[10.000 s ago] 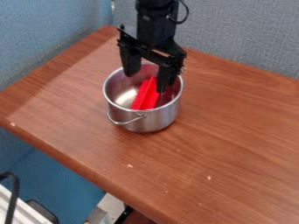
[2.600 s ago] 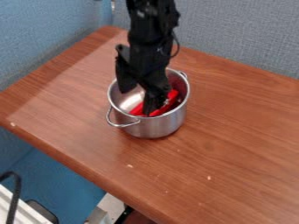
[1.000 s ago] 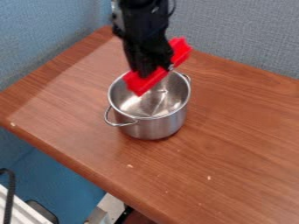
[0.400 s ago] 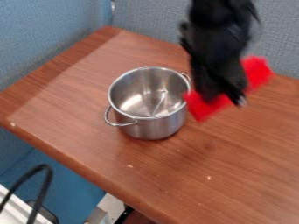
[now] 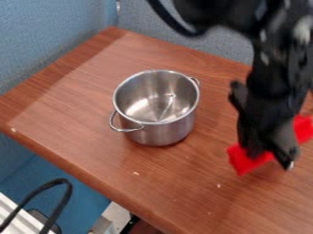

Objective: Move the red object from the metal pot to the table

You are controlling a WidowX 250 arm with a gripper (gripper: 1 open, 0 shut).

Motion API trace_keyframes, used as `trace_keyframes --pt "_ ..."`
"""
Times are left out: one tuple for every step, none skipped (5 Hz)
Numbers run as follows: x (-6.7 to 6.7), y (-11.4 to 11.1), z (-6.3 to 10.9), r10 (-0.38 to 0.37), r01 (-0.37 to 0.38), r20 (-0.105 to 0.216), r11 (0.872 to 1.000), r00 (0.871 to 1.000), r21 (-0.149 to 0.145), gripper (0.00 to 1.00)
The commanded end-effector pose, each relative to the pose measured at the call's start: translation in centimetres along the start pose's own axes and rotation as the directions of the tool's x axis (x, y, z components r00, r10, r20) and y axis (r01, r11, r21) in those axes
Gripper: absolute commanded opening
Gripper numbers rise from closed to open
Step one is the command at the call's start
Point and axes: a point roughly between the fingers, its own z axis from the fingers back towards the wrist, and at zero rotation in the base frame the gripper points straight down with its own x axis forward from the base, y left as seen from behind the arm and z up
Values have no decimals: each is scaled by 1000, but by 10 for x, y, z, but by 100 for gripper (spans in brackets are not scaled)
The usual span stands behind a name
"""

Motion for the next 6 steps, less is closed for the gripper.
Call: trace_keyframes --pt "5 27 27 55 -56 61 998 997 19 0" --pt "3 30 12 72 -72 59 997 996 -1 0" --pt "1 29 2 108 -107 60 994 992 -19 0" --pt "-2 28 -7 116 -114 65 993 991 -30 0" --pt "-6 25 -12 116 -113 70 993 991 -43 0" --pt "-12 22 -20 148 -143 59 987 987 -78 100"
